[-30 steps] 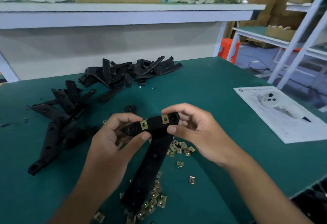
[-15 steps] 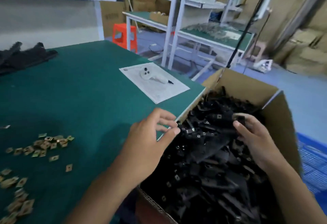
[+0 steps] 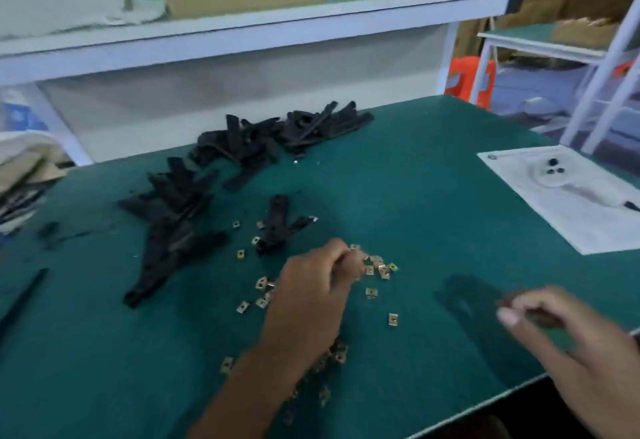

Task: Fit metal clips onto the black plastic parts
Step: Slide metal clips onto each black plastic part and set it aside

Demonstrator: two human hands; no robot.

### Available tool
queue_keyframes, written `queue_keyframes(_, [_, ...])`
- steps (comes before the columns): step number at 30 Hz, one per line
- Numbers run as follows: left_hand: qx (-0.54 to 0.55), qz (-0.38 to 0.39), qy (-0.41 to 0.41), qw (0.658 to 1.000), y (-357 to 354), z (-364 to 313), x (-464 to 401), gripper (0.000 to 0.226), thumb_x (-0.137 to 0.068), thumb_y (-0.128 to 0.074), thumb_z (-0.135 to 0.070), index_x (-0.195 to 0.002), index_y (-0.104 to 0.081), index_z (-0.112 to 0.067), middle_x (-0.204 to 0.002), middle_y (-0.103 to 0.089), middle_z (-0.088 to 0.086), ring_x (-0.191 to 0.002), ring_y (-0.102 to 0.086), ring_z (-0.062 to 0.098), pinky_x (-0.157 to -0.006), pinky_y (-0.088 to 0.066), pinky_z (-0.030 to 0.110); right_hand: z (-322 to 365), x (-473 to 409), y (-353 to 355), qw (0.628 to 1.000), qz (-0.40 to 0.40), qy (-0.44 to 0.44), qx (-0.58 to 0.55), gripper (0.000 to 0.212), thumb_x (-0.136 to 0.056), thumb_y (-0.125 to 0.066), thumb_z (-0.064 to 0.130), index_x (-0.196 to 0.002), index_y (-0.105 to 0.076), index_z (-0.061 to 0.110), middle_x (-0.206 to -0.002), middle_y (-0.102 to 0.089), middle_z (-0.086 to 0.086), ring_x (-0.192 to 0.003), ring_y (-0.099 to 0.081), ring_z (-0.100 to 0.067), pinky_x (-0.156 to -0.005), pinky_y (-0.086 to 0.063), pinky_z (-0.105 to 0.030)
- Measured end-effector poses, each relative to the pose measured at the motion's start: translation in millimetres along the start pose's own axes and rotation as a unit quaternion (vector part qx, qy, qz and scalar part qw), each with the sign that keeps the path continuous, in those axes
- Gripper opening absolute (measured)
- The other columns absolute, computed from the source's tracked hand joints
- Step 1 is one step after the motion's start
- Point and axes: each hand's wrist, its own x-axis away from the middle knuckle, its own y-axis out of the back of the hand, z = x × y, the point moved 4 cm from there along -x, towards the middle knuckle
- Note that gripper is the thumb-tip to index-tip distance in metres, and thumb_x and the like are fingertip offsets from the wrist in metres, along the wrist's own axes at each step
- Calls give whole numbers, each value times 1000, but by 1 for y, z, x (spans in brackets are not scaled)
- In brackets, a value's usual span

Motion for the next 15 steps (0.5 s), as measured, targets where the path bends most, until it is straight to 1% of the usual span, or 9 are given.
queue_keyframes(2, [-70, -84, 28, 994, 36, 40, -7, 27, -101, -44, -56, -93, -58, -35, -89, -63, -17, -81, -57, 1, -71, -53, 38, 60, -21, -48, 986, 123, 110, 18, 27, -93, -47, 70, -95, -58, 46, -106, -61, 26, -102, -60, 5, -84, -43, -15])
queue_keyframes(3, [-115, -114, 47, 986, 50, 59, -9, 17, -99, -51, -51, -100, -56, -35, -100, -58, -22, -92, -51, -2, -82, -52, 35, 73, -29, -69, 974, 178, 137, 30, 26, -94, -43, 72, -103, -55, 51, -114, -54, 31, -112, -53, 6, -90, -43, -18])
queue_keyframes(4, [-162, -120, 74, 977, 59, 74, -11, 20, -96, -59, -48, -110, -53, -35, -113, -53, -21, -105, -44, 1, -94, -48, 35, 81, -38, -89, 963, 217, 152, 56, 29, -93, -42, 72, -114, -51, 54, -120, -46, 34, -119, -43, 8, -96, -41, -21])
queue_keyframes(5, [-196, -108, 94, 970, 64, 89, -13, 34, -93, -65, -47, -121, -49, -35, -125, -49, -17, -117, -37, 6, -103, -42, 36, 82, -46, -105, 952, 246, 158, 91, 36, -92, -45, 70, -124, -46, 55, -124, -38, 34, -121, -36, 7, -101, -40, -23])
queue_keyframes(7, [-203, -82, 124, 968, 67, 109, -14, 52, -90, -69, -49, -134, -47, -34, -138, -48, -12, -129, -33, 12, -110, -36, 38, 89, -63, -125, 942, 261, 156, 141, 42, -95, -52, 59, -135, -44, 49, -124, -39, 24, -120, -35, -1, -102, -41, -25])
queue_keyframes(9, [-176, -88, 133, 971, 66, 118, -15, 48, -91, -68, -50, -134, -54, -34, -135, -55, -13, -129, -42, 13, -110, -39, 40, 97, -74, -139, 950, 220, 174, 136, 26, -97, -57, 50, -122, -53, 44, -113, -44, 19, -111, -43, -5, -93, -45, -24])
queue_keyframes(11, [-164, -108, 121, 973, 64, 124, -15, 36, -92, -69, -46, -124, -64, -32, -120, -64, -12, -120, -53, 14, -101, -47, 39, 96, -82, -146, 956, 194, 176, 134, 9, -97, -58, 47, -103, -55, 41, -99, -45, 19, -99, -48, -5, -77, -45, -20])
queue_keyframes(13, [-139, -132, 123, 974, 63, 127, -15, 26, -94, -66, -47, -117, -66, -35, -106, -60, -16, -109, -58, 13, -87, -49, 31, 96, -87, -152, 954, 189, 181, 146, 10, -97, -57, 48, -96, -53, 39, -93, -43, 19, -91, -47, -4, -66, -41, -18])
queue_keyframes(15, [-102, -166, 125, 973, 64, 129, -15, 18, -95, -59, -51, -111, -61, -42, -103, -58, -20, -101, -58, 11, -79, -48, 28, 100, -90, -153, 949, 183, 198, 166, 8, -98, -53, 48, -95, -53, 40, -92, -43, 19, -89, -47, -3, -62, -39, -17])
